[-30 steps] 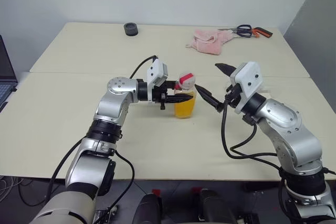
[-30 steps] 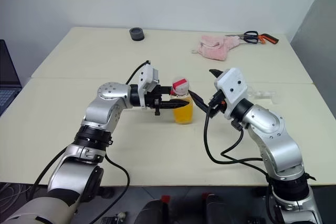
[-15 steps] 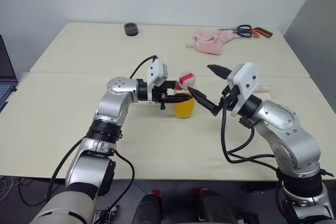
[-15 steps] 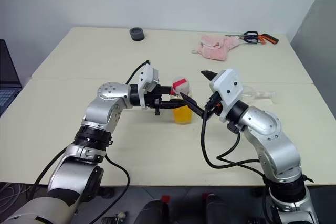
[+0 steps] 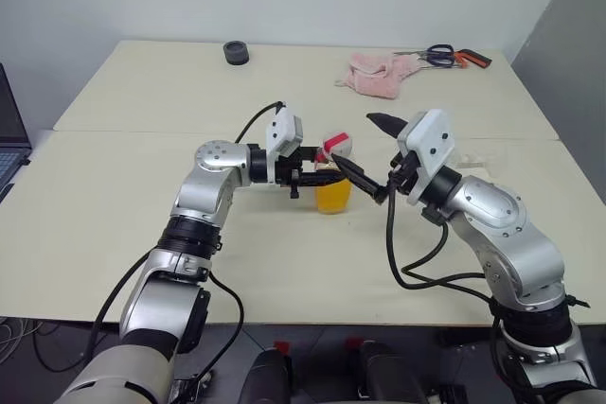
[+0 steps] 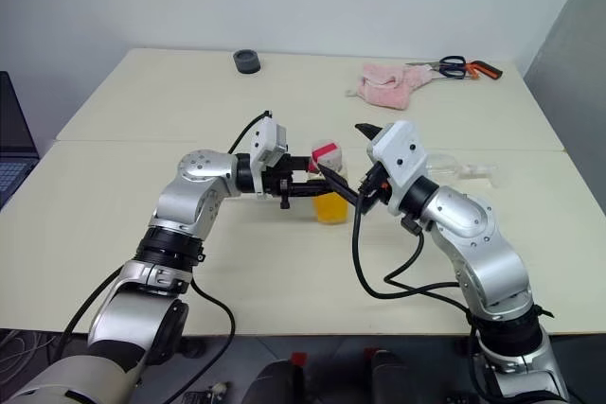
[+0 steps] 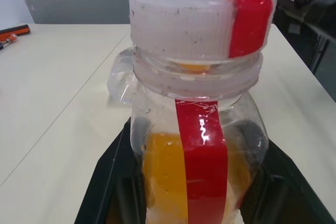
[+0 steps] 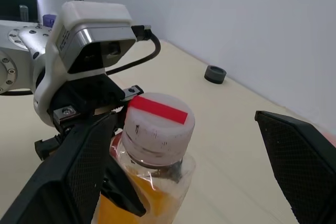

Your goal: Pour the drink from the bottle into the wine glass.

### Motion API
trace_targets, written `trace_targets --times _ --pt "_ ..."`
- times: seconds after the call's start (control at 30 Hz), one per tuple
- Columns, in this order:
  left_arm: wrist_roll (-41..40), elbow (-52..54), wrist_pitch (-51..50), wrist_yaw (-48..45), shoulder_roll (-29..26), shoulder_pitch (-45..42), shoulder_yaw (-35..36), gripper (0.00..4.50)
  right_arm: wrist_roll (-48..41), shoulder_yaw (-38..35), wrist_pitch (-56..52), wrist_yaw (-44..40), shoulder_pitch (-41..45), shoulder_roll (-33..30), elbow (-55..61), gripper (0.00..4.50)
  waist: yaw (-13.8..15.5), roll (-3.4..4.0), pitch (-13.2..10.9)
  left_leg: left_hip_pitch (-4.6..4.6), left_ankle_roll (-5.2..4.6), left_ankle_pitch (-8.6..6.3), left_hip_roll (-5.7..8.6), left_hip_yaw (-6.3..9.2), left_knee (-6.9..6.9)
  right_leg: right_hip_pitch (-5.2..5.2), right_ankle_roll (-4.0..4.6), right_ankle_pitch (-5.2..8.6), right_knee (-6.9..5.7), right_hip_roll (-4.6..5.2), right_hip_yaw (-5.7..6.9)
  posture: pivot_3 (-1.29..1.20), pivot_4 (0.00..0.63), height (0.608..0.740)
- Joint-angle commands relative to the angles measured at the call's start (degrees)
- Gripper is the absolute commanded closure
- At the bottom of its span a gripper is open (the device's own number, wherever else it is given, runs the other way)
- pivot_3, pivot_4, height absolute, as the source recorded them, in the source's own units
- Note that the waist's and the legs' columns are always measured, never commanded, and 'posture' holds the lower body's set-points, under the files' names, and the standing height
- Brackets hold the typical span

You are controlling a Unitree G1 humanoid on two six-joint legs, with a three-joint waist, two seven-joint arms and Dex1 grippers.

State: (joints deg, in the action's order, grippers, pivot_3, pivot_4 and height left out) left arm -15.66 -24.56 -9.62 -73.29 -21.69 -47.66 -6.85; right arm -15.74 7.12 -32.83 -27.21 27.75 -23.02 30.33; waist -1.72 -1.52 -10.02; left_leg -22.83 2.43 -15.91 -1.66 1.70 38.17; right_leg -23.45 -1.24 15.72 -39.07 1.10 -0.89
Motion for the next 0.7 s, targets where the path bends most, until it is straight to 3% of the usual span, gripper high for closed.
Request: trace_targets --times 0.03,0.7 --pt "-0.8 1.4 1.2 -0.2 0.0 -1.3 0.8 2.79 0.2 0.2 1.5 0.2 1.3 1.0 0.8 0.00 0.0 0.00 0.0 0.00 0.00 0.00 0.00 0.00 0.00 0.00 0.00 0.00 0.00 0.00 0.00 0.00 0.150 0.740" --pt "-0.8 1.4 1.3 -0.3 0.0 -1.5 0.7 2.79 3.3 1.2 2.7 0.9 3.2 2.6 -1.6 0.00 0.0 0.00 0.0 0.00 0.00 0.00 0.00 0.00 0.00 0.00 0.00 0.00 0.00 0.00 0.00 0.00 0.150 0.740"
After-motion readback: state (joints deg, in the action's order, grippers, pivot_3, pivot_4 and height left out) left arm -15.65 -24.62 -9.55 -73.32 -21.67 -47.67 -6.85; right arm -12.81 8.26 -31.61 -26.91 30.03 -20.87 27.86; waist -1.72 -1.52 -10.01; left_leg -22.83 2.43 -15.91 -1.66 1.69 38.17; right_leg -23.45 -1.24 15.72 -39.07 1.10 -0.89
